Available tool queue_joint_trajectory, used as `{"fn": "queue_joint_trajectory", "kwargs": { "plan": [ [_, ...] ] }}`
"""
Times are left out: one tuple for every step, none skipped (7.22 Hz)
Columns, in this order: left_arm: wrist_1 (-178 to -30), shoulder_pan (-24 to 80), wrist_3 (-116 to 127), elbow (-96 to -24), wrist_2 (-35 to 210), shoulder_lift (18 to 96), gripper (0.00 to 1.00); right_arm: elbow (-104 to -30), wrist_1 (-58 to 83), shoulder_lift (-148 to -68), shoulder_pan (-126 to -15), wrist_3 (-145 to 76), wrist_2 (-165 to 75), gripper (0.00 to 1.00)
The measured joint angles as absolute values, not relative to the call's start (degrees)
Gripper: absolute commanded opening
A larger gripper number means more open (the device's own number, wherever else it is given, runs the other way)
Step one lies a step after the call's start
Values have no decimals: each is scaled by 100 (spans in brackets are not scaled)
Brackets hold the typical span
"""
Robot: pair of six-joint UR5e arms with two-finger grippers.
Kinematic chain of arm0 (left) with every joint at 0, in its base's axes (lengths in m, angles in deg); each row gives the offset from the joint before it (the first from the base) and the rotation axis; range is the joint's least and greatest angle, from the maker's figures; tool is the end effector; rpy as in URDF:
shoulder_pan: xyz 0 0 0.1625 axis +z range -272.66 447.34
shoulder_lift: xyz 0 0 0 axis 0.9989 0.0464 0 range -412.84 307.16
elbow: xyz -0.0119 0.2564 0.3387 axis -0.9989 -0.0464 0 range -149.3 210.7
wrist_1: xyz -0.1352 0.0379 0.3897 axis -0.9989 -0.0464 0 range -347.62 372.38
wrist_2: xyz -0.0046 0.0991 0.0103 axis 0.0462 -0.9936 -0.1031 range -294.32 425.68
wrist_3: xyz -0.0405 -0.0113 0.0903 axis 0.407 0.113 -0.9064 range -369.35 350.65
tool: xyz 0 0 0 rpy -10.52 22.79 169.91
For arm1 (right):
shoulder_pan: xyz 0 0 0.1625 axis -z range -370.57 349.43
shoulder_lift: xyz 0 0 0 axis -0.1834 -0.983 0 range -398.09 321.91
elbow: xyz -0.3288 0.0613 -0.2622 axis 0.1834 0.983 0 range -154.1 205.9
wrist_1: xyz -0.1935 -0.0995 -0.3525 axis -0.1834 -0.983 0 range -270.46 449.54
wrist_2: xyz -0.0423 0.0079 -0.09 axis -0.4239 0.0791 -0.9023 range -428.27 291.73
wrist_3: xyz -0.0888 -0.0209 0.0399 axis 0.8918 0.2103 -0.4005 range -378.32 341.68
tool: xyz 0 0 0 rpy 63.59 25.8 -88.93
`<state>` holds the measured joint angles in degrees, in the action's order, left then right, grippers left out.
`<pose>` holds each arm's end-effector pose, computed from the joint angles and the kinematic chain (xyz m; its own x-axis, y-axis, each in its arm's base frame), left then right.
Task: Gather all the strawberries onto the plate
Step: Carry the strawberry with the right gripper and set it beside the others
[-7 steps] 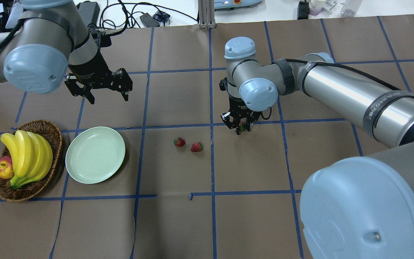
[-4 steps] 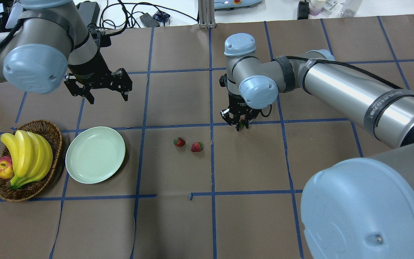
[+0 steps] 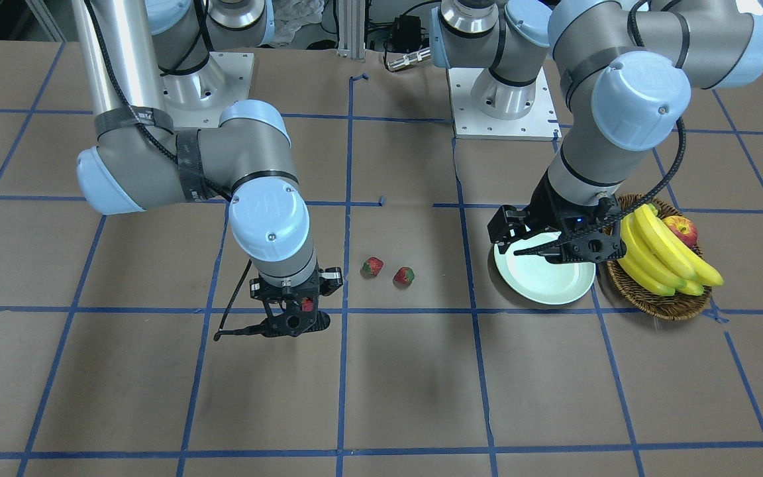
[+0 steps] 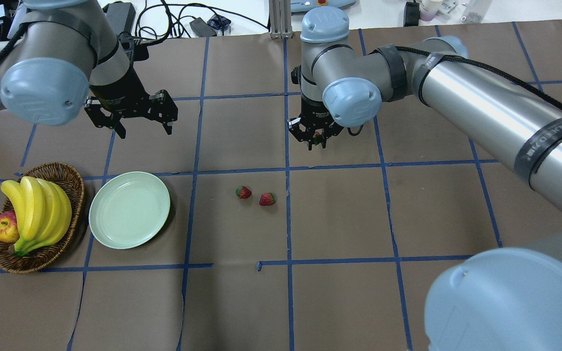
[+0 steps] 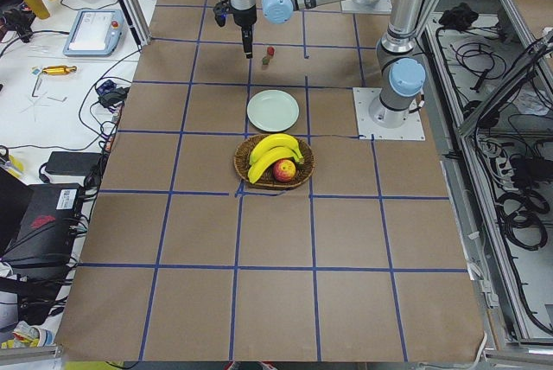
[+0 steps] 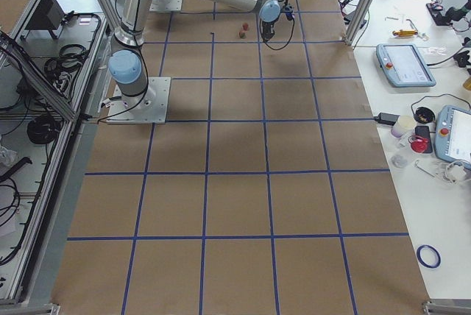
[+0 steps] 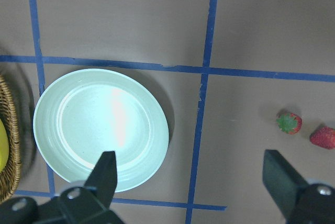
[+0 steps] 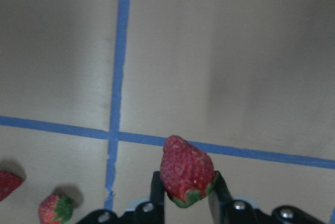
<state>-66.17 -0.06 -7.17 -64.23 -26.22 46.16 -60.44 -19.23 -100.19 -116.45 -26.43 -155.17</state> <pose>-0.1052 -0.5478 0.3840 -0.9960 -0.0818 -0.0348 -0.0832 0.9956 0.0420 0.3103 -0.5837 0.2686 -0.9906 -0.1306 -0.0398 -0.1340 0.9857 0.1020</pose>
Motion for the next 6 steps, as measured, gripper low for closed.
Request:
{"fn": "queue_joint_trajectory", "kwargs": {
  "plan": [
    [-6583, 113, -743, -6408, -2613, 4618, 100, -6018, -1921, -10067, -11875, -2913, -15426, 0],
    [-6562, 288, -824, -6407, -2602, 4628, 100, -5950, -1924, -10075, -12126, -3150, -15366, 0],
    [-6554, 463, -1000, -6407, -2601, 4650, 100, -5835, -1926, -10061, -12373, -3448, -15290, 0],
    [-6551, 595, -1156, -6415, -2603, 4680, 100, -5732, -1931, -10023, -12634, -3736, -15205, 0],
    [-6550, 671, -1228, -6426, -2599, 4703, 100, -5664, -1946, -9948, -12879, -3936, -15118, 0],
    [-6549, 702, -1251, -6439, -2589, 4717, 100, -5619, -1977, -9838, -13066, -4067, -15023, 0]
  ]
}}
